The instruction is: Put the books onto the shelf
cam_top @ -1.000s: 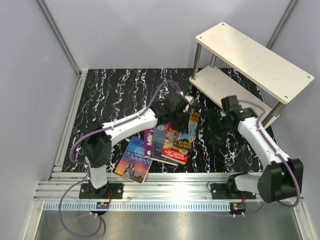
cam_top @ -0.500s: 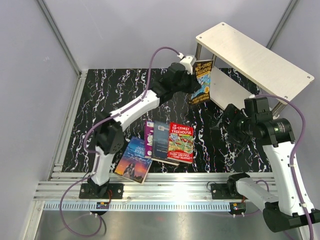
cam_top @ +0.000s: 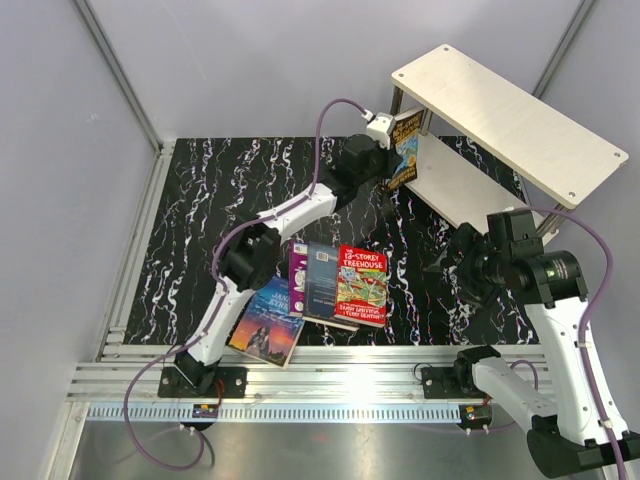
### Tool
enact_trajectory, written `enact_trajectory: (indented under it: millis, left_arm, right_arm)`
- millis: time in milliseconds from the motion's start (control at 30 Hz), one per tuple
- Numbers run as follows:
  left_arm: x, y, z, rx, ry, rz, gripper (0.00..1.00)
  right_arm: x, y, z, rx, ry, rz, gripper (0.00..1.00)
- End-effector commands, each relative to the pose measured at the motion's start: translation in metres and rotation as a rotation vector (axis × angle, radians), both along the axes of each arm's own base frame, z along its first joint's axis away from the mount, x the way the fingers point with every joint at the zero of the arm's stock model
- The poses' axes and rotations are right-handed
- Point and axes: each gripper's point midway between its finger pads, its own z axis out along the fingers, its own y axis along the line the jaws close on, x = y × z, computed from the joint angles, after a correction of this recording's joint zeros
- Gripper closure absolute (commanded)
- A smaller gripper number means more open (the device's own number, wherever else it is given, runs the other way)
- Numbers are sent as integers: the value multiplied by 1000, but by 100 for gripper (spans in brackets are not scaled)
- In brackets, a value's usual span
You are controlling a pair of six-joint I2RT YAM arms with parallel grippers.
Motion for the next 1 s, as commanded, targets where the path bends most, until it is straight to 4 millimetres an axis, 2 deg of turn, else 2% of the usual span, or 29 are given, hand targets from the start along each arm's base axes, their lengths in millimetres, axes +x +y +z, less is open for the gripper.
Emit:
enact_trajectory:
  millis: [0,67,133,167,200,267,300,333,400,433,467,500,533,567,667,800,967]
  left_arm:
    - [10,-10,132,-207,-395,6,100]
    - [10,-11,141,-192,-507,29,100]
    - [11,-19,127,-161,-566,44,100]
    - [15,-16,133,-167,-639,85,100]
    - [22,-20,109,-152,-651,96,100]
    - [26,-18,116,-182,-740,130,100]
    - [33,-20,93,-166,-738,133,100]
    - [36,-15,102,-195,-757,158,99]
    - [49,-12,88,-181,-734,181,89]
    - [55,-15,68,-168,-721,184,78]
    - [57,-14,73,-179,-734,185,63]
    - [60,-14,73,-184,-734,188,63]
    - [64,-17,54,-167,-719,186,63]
    - [66,-14,59,-178,-722,207,63]
    - [71,-9,49,-170,-715,236,63]
    - [78,-4,36,-157,-698,243,57]
    - [85,5,33,-171,-690,257,53]
  right_arm:
    - [-17,-1,-16,7,103,-27,2]
    - [-19,0,-21,9,120,-22,2]
    - [-18,1,-25,10,126,-21,3]
    - [-18,3,-26,22,126,-16,3]
    - [-18,4,-28,30,130,-19,3]
    - [-19,8,-35,56,138,-16,4]
    - [-20,10,-36,68,142,-21,4]
    - [-23,11,-40,74,149,-20,4]
    - [-27,11,-42,83,157,-23,4]
    - [-30,11,-45,83,165,-23,4]
    - [-33,10,-46,80,170,-20,4]
    - [-35,9,-48,78,176,-21,4]
    - [-40,9,-52,75,190,-20,4]
    - [-41,9,-55,76,194,-21,4]
    - [-45,12,-61,97,209,-19,5]
    - [-43,14,-68,108,213,-12,5]
    - [-38,16,-72,108,219,-2,5]
